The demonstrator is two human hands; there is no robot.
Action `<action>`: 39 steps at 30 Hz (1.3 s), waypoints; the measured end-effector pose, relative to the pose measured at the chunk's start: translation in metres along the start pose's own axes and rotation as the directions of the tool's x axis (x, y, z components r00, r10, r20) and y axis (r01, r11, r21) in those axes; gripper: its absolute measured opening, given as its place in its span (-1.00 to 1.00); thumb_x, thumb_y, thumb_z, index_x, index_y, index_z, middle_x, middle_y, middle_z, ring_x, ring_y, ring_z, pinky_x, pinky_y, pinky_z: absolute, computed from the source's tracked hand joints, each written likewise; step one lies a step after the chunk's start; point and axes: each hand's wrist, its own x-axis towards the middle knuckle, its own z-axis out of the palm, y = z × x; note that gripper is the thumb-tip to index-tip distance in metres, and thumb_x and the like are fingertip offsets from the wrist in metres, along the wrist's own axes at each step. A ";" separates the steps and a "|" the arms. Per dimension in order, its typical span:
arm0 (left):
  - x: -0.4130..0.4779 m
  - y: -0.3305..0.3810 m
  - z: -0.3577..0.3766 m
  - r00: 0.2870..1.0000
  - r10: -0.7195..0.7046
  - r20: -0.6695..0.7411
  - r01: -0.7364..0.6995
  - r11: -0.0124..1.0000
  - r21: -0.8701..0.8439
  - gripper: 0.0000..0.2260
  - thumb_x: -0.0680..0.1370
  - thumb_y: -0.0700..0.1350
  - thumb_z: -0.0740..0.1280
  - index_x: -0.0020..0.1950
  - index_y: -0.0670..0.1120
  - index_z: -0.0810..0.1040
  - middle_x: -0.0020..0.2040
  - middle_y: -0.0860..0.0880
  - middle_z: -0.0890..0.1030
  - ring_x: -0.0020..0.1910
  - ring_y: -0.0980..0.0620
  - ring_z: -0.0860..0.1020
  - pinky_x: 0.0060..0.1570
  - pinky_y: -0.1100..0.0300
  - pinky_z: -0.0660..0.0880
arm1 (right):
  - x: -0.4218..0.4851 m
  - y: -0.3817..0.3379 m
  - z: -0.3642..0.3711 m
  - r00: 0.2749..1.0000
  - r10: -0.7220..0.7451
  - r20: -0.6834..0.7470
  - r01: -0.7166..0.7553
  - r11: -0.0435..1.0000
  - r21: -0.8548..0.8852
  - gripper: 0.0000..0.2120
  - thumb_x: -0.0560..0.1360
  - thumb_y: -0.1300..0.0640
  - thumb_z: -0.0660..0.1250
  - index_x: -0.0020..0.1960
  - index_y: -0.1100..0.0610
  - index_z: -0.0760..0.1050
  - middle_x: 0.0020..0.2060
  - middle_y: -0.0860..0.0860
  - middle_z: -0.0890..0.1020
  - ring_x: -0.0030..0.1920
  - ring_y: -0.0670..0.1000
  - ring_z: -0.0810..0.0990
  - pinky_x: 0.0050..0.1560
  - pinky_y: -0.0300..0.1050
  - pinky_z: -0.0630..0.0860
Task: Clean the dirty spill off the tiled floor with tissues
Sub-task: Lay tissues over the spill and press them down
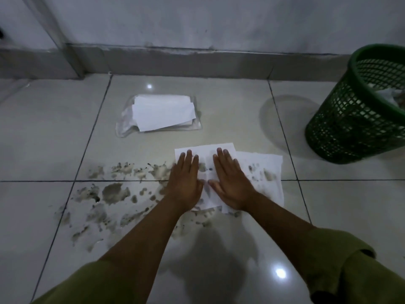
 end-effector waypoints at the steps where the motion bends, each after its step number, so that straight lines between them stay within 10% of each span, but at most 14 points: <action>1: 0.000 -0.001 0.007 1.000 0.013 0.028 -0.014 0.999 0.041 -0.41 0.59 0.13 -0.09 0.52 -0.14 -0.15 0.54 -0.14 -0.19 0.51 -0.10 -0.21 0.46 0.02 -0.19 | 0.001 0.001 0.009 1.000 -0.012 0.006 0.012 0.999 -0.030 -0.21 0.42 -0.35 -0.44 0.45 0.16 -0.35 0.45 0.05 -0.33 0.48 0.05 -0.33 0.49 0.02 -0.24; 6: -0.001 -0.014 0.036 0.997 0.073 0.033 -0.076 0.991 0.109 -0.22 0.45 0.27 -0.48 0.51 -0.17 -0.11 0.53 -0.15 -0.15 0.50 -0.14 -0.20 0.46 -0.07 -0.20 | 0.001 0.008 0.030 1.000 -0.002 -0.020 0.001 0.998 -0.059 -0.25 0.50 -0.27 -0.38 0.48 0.26 -0.15 0.49 0.16 -0.10 0.50 0.15 -0.12 0.49 0.04 -0.19; 18: -0.003 -0.014 0.029 0.997 0.054 -0.055 -0.048 0.993 0.105 -0.42 0.55 0.07 -0.10 0.49 -0.22 0.05 0.52 -0.19 0.06 0.50 -0.19 0.02 0.40 -0.04 -0.20 | -0.001 0.009 0.032 0.994 -0.027 -0.105 0.024 0.999 -0.035 -0.31 0.54 -0.20 -0.34 0.50 0.24 -0.13 0.51 0.14 -0.09 0.51 0.07 -0.17 0.48 -0.01 -0.25; 26: -0.004 -0.013 0.031 0.999 0.002 0.042 -0.010 0.980 0.196 -0.35 0.46 0.14 -0.38 0.50 -0.13 -0.23 0.53 -0.11 -0.23 0.48 -0.04 -0.29 0.43 -0.10 -0.33 | -0.001 0.003 0.030 0.995 -0.004 -0.103 0.004 1.000 0.002 -0.26 0.52 -0.22 -0.38 0.50 0.25 -0.03 0.51 0.14 -0.02 0.51 0.09 -0.10 0.49 -0.01 -0.22; 32: 0.006 -0.026 -0.004 1.000 -0.004 0.001 0.004 0.994 0.113 -0.39 0.51 0.14 -0.24 0.51 -0.07 0.02 0.55 -0.08 0.04 0.51 -0.02 0.02 0.46 -0.03 -0.11 | 0.030 -0.027 0.006 0.955 0.099 -0.280 -0.069 0.991 0.116 -0.48 0.57 -0.05 -0.10 0.22 0.26 0.45 0.14 0.21 0.57 0.19 0.22 0.51 0.34 0.08 0.33; 39: 0.033 -0.076 -0.052 0.948 -0.225 -0.227 0.224 0.974 -0.032 -0.48 0.56 0.01 0.20 0.46 -0.13 0.17 0.49 -0.18 0.20 0.45 -0.15 0.17 0.40 -0.07 0.14 | 0.097 -0.057 -0.032 0.913 0.197 -0.357 -0.076 0.943 0.324 -0.72 0.52 0.17 0.24 0.22 0.18 0.41 0.16 0.14 0.49 0.15 0.10 0.47 0.15 -0.07 0.44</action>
